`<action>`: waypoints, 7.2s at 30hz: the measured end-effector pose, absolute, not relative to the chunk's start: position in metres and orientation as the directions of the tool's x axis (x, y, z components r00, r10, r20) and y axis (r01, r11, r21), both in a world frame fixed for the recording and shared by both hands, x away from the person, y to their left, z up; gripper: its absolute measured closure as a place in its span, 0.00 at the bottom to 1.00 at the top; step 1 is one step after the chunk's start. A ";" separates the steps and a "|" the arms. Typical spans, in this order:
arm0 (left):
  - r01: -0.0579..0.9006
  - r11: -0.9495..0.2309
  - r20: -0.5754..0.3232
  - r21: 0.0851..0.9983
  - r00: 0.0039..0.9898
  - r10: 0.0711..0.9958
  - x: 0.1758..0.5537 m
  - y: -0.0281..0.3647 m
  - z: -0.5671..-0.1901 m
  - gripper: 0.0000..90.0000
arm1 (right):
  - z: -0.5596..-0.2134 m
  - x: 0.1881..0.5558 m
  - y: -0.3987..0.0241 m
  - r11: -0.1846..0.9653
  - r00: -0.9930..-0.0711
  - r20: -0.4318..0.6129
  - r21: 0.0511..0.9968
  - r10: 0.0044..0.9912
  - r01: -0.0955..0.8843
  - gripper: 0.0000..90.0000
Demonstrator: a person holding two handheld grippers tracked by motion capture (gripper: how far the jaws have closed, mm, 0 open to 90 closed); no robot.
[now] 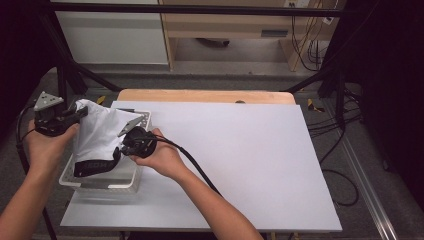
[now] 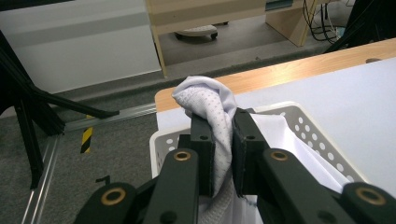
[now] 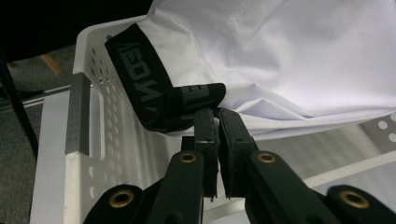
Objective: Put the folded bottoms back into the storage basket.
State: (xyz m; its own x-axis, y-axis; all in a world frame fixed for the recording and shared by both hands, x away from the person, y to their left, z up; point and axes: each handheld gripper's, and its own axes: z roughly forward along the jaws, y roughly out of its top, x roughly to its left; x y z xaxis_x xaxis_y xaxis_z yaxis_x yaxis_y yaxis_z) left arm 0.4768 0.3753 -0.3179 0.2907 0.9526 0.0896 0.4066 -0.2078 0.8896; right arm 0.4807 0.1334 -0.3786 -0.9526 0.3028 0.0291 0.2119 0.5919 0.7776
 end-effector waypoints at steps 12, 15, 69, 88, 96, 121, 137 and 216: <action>0.422 -0.212 0.083 0.881 0.304 0.949 0.481 0.367 -0.325 0.90 | -0.381 0.476 0.132 0.610 -0.957 0.015 0.768 0.290 0.197 0.97; 0.425 -0.209 0.079 0.881 0.305 0.949 0.482 0.366 -0.326 0.90 | -0.381 0.475 0.132 0.613 -0.958 0.014 0.765 0.288 0.196 0.97; 0.437 -0.264 0.137 0.860 0.301 0.944 0.506 0.360 -0.340 0.68 | -0.391 0.467 0.135 0.648 -0.962 0.021 0.735 0.271 0.199 0.81; 0.402 -0.213 0.089 0.891 0.305 0.948 0.471 0.354 -0.337 0.48 | -0.370 0.447 0.070 0.525 -0.919 0.015 0.817 0.394 0.238 0.38; 0.393 -0.237 0.083 0.888 0.370 0.925 0.454 0.325 -0.340 0.25 | -0.362 0.450 0.038 0.454 -0.833 -0.019 0.845 0.553 0.282 0.14; 0.399 -0.176 -0.016 0.900 0.435 0.900 0.409 0.290 -0.369 0.06 | -0.359 0.459 -0.009 0.340 -0.766 0.028 0.886 0.642 0.317 0.06; 0.413 -0.175 -0.022 0.894 0.431 0.902 0.409 0.288 -0.377 0.05 | -0.361 0.461 -0.027 0.312 -0.742 0.042 0.891 0.669 0.331 0.06; 0.402 -0.162 -0.028 0.901 0.427 0.904 0.405 0.299 -0.383 0.05 | -0.382 0.427 -0.209 0.078 -0.479 0.117 0.927 0.870 0.367 0.05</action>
State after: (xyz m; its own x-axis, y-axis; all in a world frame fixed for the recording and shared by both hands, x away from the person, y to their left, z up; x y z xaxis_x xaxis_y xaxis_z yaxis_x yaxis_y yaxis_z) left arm 0.4050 0.2992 -0.3834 0.4267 0.9039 -0.0282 0.4021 -0.1617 0.9012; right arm 0.4265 -0.2090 -0.3823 -0.4786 0.8703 0.1165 0.3668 0.0776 0.9270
